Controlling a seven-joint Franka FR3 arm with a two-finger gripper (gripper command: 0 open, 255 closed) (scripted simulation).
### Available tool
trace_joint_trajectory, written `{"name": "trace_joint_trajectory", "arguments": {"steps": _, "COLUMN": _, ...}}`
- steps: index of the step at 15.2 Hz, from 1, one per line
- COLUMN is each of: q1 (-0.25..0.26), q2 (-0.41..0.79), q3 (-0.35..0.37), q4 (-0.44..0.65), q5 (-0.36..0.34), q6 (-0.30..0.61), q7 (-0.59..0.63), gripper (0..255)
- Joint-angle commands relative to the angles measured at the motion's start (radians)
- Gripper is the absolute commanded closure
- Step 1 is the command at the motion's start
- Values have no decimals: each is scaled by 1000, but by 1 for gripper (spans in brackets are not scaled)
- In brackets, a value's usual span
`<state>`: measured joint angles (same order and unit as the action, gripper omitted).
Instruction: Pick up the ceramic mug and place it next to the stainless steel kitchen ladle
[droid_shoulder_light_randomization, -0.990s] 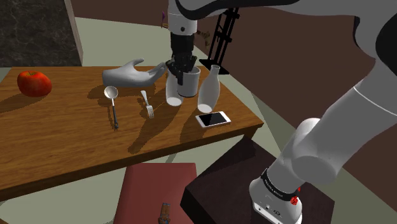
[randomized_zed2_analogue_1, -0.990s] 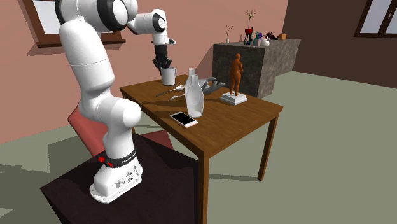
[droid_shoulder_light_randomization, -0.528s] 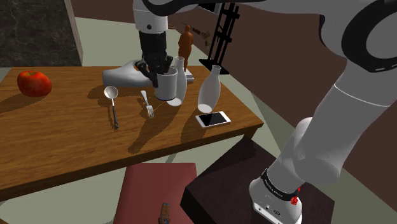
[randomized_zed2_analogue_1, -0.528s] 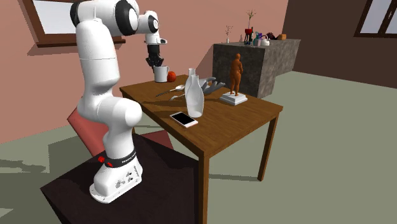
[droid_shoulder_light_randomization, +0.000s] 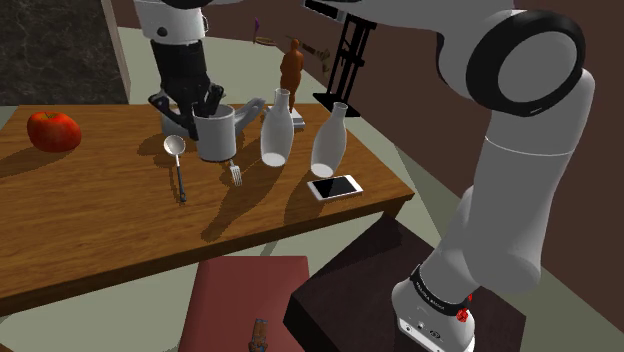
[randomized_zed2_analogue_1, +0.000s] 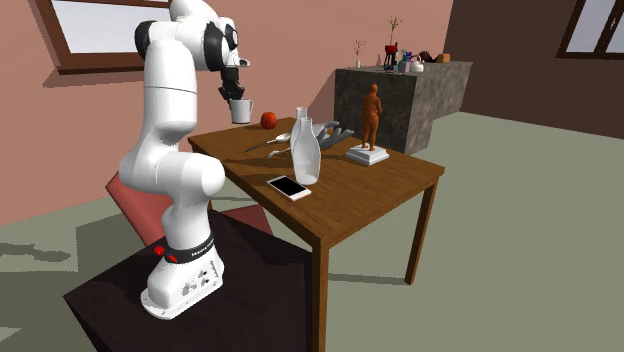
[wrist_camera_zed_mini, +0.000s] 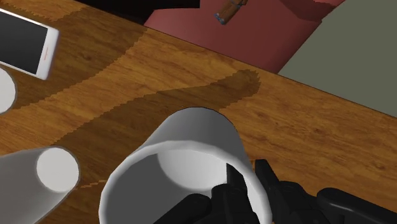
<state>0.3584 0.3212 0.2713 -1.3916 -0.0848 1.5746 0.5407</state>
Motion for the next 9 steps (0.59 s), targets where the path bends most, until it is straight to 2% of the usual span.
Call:
{"name": "trace_joint_trajectory", "arguments": {"steps": 1, "q1": 10, "q2": 28, "q3": 2, "q4": 24, "q5": -6, "q6": 3, "q7": 12, "gripper": 255}}
{"name": "trace_joint_trajectory", "arguments": {"steps": 9, "q1": 4, "q2": 24, "q3": 0, "q4": -88, "q5": -6, "q6": 112, "q7": 14, "gripper": 255}}
